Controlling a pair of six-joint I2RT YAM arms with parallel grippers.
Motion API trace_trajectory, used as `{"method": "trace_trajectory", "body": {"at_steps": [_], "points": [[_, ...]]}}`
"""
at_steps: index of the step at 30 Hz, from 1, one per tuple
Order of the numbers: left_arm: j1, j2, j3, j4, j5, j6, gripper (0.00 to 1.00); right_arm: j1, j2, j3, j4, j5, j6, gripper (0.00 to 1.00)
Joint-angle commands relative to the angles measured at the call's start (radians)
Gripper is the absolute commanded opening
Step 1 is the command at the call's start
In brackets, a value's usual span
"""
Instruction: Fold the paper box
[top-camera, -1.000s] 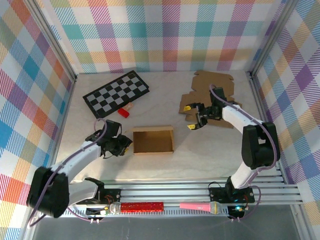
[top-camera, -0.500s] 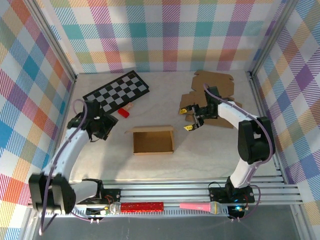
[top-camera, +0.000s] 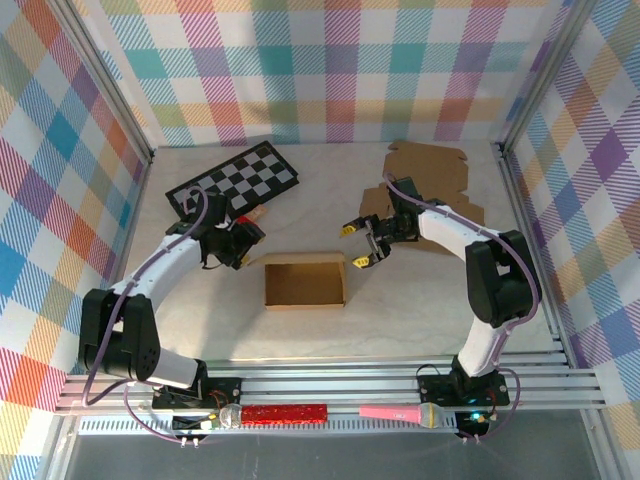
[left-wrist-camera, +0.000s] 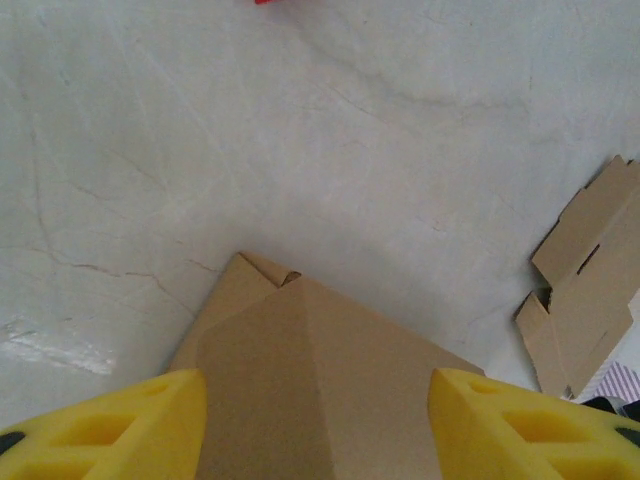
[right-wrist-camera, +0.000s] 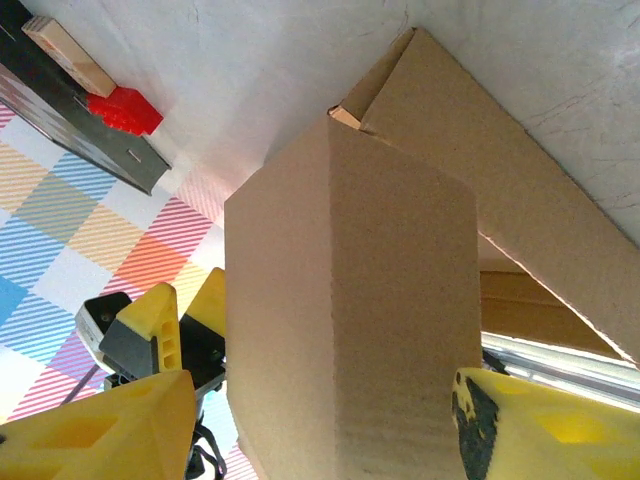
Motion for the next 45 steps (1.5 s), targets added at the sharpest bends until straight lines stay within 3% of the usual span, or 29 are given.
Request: {"method": "trace_trajectory", "body": {"at_steps": [1, 27, 30, 35, 39, 42, 45], "points": [[-0.013, 0.023, 0.035, 0.017, 0.024, 0.003, 0.58, 0.002, 0.016, 0.013, -0.011, -0.019, 0.001, 0.67], [-0.156, 0.031, 0.065, 0.073, 0.051, -0.098, 0.56, 0.062, 0.034, 0.051, 0.066, -0.029, 0.1, 0.62], [-0.128, 0.009, 0.122, -0.074, -0.018, 0.001, 0.59, 0.058, 0.03, 0.049, 0.05, -0.021, 0.087, 0.62], [0.018, -0.011, 0.203, -0.292, -0.119, 0.215, 0.64, 0.048, 0.023, 0.036, 0.03, -0.013, 0.061, 0.61], [0.091, 0.024, 0.151, -0.282, 0.007, 0.27, 0.66, 0.05, 0.031, 0.032, 0.032, -0.013, 0.056, 0.61], [0.072, 0.057, 0.117, -0.236, 0.086, 0.261, 0.67, 0.05, 0.033, 0.031, 0.031, -0.013, 0.055, 0.61], [0.056, 0.063, 0.104, -0.216, 0.08, 0.252, 0.67, 0.05, 0.033, 0.03, 0.033, -0.011, 0.054, 0.61]]}}
